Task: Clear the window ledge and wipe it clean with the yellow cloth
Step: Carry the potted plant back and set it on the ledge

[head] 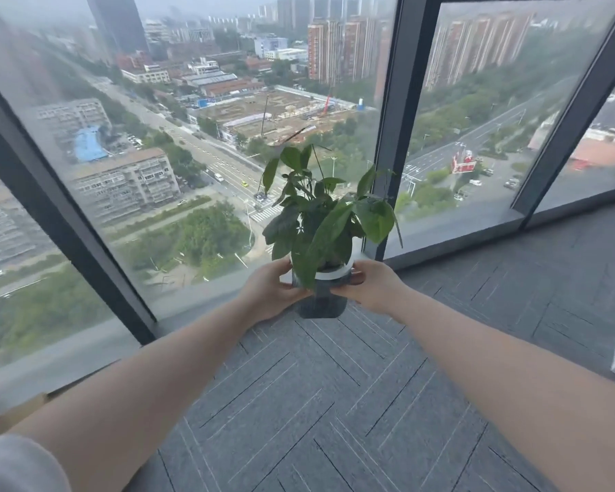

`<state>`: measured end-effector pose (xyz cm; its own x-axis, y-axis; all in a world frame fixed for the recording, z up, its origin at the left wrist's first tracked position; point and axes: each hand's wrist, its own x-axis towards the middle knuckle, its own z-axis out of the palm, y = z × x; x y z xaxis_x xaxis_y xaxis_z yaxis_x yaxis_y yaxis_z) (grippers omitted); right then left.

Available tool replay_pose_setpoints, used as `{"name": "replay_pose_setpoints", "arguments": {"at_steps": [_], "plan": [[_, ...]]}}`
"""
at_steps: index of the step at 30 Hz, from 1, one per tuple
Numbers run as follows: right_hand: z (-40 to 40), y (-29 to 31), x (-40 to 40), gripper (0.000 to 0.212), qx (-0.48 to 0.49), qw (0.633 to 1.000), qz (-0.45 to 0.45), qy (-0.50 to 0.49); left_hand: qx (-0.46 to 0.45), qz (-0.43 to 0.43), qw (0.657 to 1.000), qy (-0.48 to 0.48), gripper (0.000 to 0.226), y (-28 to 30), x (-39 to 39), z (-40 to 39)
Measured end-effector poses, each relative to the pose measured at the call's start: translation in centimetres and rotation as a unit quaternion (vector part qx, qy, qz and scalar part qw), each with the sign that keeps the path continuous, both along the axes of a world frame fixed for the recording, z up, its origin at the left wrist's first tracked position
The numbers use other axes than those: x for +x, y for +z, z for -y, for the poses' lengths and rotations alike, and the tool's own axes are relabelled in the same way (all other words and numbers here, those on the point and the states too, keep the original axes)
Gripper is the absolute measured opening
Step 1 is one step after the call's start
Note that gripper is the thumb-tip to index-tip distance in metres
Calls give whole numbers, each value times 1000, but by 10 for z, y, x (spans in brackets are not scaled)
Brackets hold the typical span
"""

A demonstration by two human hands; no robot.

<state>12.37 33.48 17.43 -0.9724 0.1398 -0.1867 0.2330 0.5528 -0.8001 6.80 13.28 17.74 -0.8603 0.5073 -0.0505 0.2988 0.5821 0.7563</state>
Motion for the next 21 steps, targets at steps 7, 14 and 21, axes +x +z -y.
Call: {"name": "replay_pose_setpoints", "arguments": {"at_steps": [7,14,21], "plan": [[-56,-34,-136,44,-6,1000,2,26,-14,14,999,25,41,-33,-128,-54],[-107,-42,-270,41,11,995,19,100,-28,47,995,81,40,-49,-246,-101],[-139,-68,-375,44,-6,994,52,95,-35,69,992,97,42,-72,-339,-133]]}}
